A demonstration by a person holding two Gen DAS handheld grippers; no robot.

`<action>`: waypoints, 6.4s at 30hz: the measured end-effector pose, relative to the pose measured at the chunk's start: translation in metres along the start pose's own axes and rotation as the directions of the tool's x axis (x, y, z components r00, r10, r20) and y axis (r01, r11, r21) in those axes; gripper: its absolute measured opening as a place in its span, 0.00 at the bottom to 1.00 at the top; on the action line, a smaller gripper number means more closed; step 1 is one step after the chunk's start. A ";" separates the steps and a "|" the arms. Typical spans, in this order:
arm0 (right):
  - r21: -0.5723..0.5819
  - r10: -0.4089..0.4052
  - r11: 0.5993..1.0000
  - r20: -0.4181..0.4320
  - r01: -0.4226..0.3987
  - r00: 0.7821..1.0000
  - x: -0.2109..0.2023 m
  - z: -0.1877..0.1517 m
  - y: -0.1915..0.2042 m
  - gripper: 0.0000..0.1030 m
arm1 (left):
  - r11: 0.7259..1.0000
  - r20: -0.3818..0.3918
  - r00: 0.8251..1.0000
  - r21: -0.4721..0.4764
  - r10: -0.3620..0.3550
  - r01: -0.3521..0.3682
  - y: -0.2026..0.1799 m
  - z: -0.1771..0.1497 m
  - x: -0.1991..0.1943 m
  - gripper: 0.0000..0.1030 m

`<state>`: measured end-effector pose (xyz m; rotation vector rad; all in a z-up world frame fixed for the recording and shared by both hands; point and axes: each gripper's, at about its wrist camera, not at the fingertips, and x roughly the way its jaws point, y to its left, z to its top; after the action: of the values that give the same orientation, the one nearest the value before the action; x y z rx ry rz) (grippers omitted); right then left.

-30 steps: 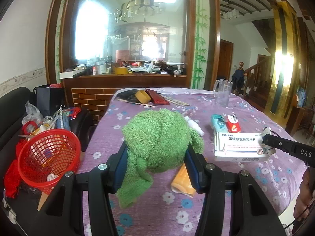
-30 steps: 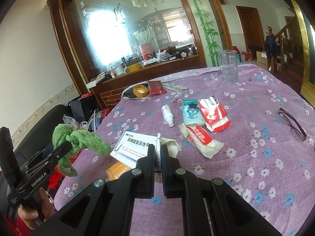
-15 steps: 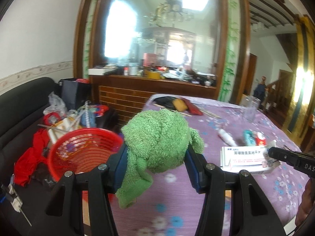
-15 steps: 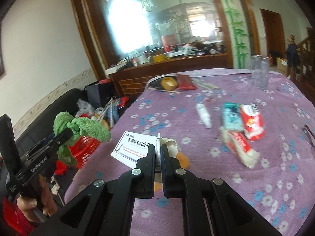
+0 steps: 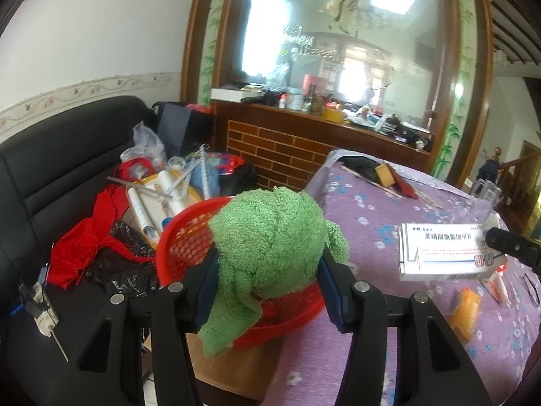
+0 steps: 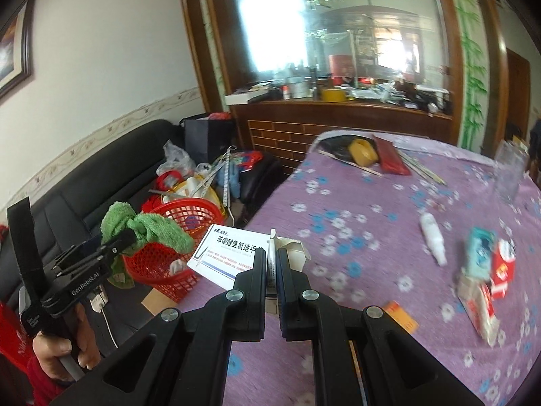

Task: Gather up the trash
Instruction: 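Carry the green towel over the red basket and open the left tool, then grasp the orange medicine box with the left tool while the right tool grasps the red-and-white snack bag, then lift the orange box with the left tool while the right tool lifts the snack bag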

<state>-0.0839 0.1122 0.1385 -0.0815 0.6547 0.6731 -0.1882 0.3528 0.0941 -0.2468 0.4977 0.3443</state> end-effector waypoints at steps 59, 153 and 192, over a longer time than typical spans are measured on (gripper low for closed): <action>0.435 -0.230 0.868 -0.078 0.241 0.970 -0.099 -0.104 -0.252 0.56 | 0.804 -0.404 0.888 0.441 -0.218 0.398 -0.289 -0.095 0.064 0.84; 0.230 -0.168 0.960 0.029 0.157 0.985 -0.054 -0.126 -0.179 0.43 | 0.903 -0.171 0.946 0.292 -0.274 0.315 -0.255 -0.089 0.033 0.48; 0.293 -0.216 0.937 0.062 0.189 0.974 -0.094 -0.132 -0.192 0.43 | 0.919 -0.162 0.962 0.295 -0.221 0.261 -0.260 -0.075 0.018 0.48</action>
<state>-0.0949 -0.1272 0.0626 0.1488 0.6373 0.3754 -0.1059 0.0964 0.0596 -0.0183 0.6317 0.0048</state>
